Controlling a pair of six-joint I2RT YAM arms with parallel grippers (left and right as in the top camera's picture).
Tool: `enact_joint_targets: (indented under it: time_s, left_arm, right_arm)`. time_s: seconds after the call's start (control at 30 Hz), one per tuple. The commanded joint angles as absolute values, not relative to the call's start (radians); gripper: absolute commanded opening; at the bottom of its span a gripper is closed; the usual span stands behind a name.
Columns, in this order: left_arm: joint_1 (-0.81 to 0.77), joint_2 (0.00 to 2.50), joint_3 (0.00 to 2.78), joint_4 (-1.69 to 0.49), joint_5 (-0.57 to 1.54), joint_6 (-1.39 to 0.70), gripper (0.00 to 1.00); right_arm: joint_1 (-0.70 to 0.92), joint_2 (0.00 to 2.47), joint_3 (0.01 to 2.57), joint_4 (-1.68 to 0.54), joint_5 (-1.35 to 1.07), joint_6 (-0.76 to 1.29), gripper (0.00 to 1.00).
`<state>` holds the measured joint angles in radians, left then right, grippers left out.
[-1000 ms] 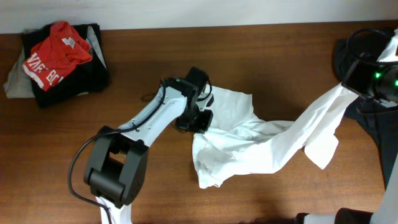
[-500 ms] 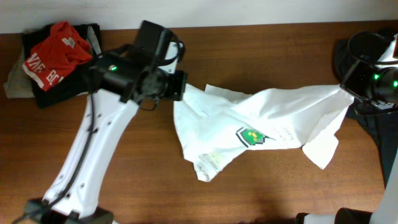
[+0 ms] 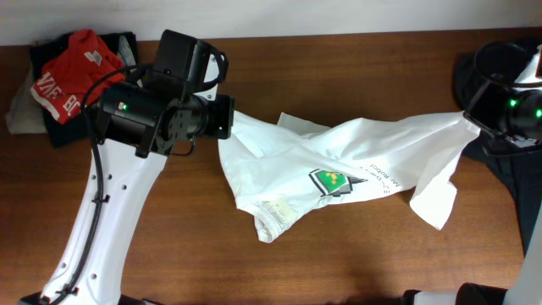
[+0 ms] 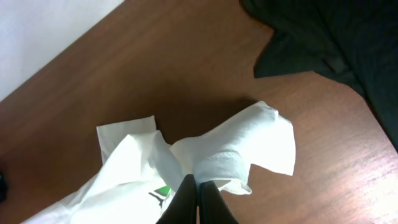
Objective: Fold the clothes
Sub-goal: 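Lift the shirt with both grippers and stretch it wide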
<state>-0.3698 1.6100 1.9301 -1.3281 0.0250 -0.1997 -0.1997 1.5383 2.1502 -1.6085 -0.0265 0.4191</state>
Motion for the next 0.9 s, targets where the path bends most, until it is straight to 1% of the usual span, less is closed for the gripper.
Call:
enact_joint_targets:
  time_s: [0.0, 0.1, 0.2, 0.27, 0.37, 0.43, 0.53, 0.67, 0.77, 0.87]
  left_arm:
    - [-0.363, 1.644, 1.946, -1.28, -0.042, -0.198, 0.01]
    - [-0.35, 1.726, 1.946, -1.229, -0.058, -0.198, 0.01]
    - [-0.27, 1.827, 1.946, -1.082, -0.055, -0.199, 0.01]
    - [-0.192, 1.833, 1.954, -1.048, -0.03, -0.234, 0.01]
    - [-0.061, 1.82, 2.083, -1.12, 0.014, -0.231, 0.01]
    - [-0.014, 1.811, 2.175, -1.2, 0.031, -0.23, 0.01]
    - [-0.012, 1.799, 2.298, -1.346, 0.031, -0.215, 0.01]
    - [-0.013, 1.731, 2.348, -1.514, 0.03, -0.224, 0.01]
    - [-0.013, 1.706, 2.348, -1.549, 0.03, -0.223, 0.01]
    - [-0.013, 1.739, 2.334, -1.512, 0.03, -0.223, 0.01]
  right_arm:
    - [-0.203, 1.562, 2.145, -1.584, -0.019, 0.424, 0.04]
    - [-0.204, 1.62, 2.145, -1.554, -0.018, 0.424, 0.04]
    - [-0.203, 1.694, 2.145, -1.462, -0.038, 0.389, 0.04]
    - [-0.204, 1.714, 2.145, -1.404, -0.056, 0.374, 0.04]
    - [-0.204, 1.7, 2.16, -1.361, -0.057, 0.374, 0.04]
    - [-0.204, 1.684, 2.179, -1.367, -0.067, 0.374, 0.04]
    - [-0.204, 1.628, 2.185, -1.398, -0.075, 0.374, 0.04]
    - [-0.204, 1.542, 2.185, -1.483, -0.076, 0.374, 0.04]
    - [-0.204, 1.534, 2.185, -1.499, -0.075, 0.375, 0.04]
    - [-0.204, 1.58, 2.185, -1.48, -0.075, 0.384, 0.04]
